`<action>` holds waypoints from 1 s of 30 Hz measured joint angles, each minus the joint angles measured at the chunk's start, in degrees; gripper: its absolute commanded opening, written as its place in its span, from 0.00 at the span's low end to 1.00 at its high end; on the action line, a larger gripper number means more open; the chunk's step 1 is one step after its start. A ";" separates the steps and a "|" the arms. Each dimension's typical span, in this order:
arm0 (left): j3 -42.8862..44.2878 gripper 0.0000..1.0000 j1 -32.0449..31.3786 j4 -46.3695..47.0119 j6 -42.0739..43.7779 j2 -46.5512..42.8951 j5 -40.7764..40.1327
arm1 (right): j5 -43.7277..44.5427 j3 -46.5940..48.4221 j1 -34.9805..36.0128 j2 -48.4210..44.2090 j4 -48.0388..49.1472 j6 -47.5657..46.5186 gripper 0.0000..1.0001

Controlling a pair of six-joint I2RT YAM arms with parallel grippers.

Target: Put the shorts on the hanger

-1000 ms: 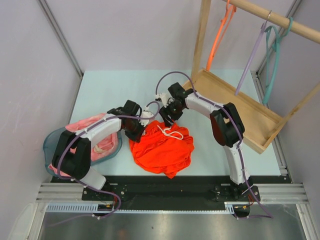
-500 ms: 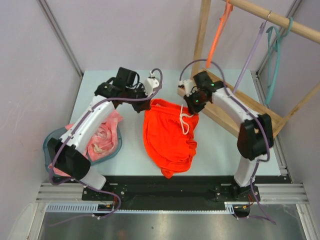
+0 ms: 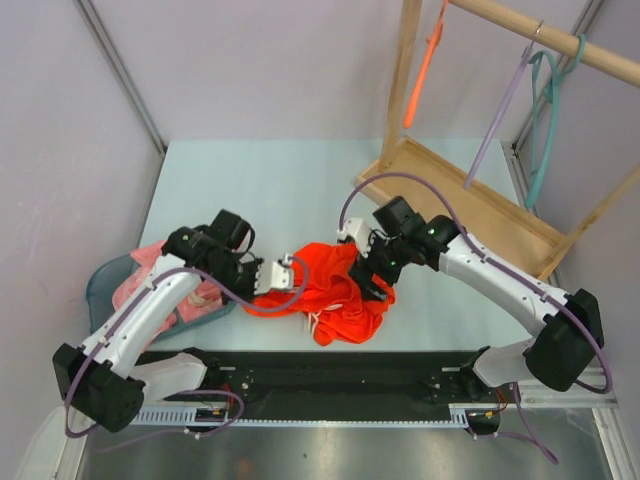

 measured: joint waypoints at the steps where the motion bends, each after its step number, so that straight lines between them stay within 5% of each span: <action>1: -2.56 0.00 0.00 -0.52 0.79 -1.16 -0.72 | -0.39 -1.33 1.11 -0.13 -0.44 -0.11 0.89; 7: -12.13 0.00 0.00 0.04 3.61 -7.15 -4.26 | 0.76 0.13 -0.68 4.50 -0.26 -0.33 0.89; 24: -12.26 0.00 0.02 3.34 2.43 -7.80 -4.61 | 2.01 18.32 7.34 29.92 5.14 -9.81 0.92; 27: -12.26 0.00 0.02 3.54 2.01 -7.80 -4.63 | 2.34 18.34 7.26 31.30 3.21 -12.74 0.80; 30: -12.24 0.00 0.02 3.91 1.42 -7.80 -4.59 | 3.74 18.43 7.23 31.32 3.10 -14.01 0.31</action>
